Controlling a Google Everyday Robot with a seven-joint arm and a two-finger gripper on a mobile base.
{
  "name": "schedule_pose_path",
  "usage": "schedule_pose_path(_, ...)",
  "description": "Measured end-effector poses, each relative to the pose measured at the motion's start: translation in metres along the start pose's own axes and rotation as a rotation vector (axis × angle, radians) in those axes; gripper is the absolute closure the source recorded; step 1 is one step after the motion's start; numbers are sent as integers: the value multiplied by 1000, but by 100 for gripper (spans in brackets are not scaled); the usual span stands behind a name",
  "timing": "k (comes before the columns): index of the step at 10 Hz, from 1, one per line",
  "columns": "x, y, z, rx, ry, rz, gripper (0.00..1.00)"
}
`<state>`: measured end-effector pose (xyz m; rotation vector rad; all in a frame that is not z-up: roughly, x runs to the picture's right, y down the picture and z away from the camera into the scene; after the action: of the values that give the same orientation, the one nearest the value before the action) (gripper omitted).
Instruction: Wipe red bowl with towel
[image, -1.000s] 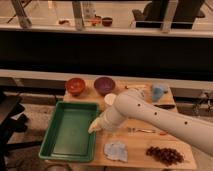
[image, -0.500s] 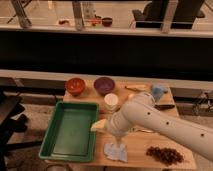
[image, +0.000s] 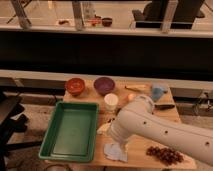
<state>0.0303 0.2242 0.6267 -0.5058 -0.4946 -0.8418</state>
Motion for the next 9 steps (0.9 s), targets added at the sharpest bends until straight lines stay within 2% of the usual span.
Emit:
schedule_pose_path(2,-1,6,7,-64,18,72,20)
schedule_pose_path(3,-2,7,15,-72,12,100,20)
schedule_pose_path(7,7,25,53,-43,3,240,20)
schedule_pose_path(9,9,26,67,-30,-6,237,20)
